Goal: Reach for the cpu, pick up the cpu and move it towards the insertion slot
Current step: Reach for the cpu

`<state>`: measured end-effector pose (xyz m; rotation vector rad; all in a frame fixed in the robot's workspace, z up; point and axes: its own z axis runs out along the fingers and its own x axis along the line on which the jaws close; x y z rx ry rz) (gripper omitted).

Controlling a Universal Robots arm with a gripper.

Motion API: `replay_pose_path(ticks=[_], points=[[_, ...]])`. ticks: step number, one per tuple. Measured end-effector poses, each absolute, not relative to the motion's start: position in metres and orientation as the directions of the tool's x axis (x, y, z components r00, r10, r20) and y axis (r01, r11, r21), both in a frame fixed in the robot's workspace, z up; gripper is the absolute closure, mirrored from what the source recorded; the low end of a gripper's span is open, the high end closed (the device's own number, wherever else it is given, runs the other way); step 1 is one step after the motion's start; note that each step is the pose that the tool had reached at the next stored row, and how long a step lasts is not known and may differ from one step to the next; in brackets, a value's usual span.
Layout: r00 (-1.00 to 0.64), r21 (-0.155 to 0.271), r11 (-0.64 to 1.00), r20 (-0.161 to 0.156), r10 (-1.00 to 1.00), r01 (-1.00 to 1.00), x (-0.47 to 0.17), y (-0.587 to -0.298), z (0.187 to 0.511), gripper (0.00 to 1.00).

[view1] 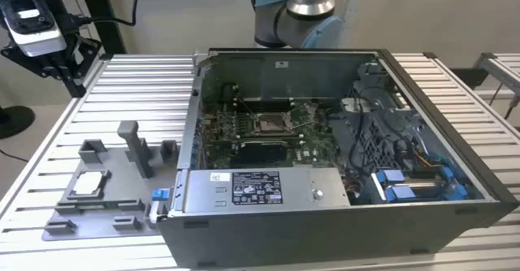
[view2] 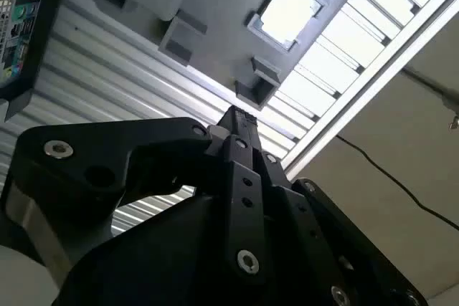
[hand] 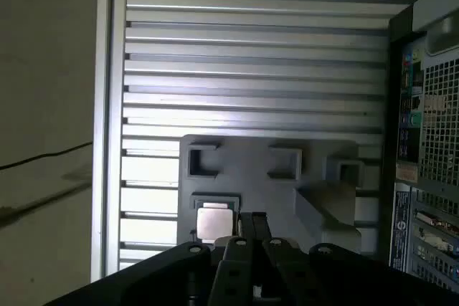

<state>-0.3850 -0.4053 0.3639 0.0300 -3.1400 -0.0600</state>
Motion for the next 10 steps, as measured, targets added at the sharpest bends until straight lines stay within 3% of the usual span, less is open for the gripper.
replay_pose_path(ticks=[10], points=[[-1.000,0.038,0.999,0.000,-0.019,-0.019,-0.3850,-0.4053,0.3639,1.00]])
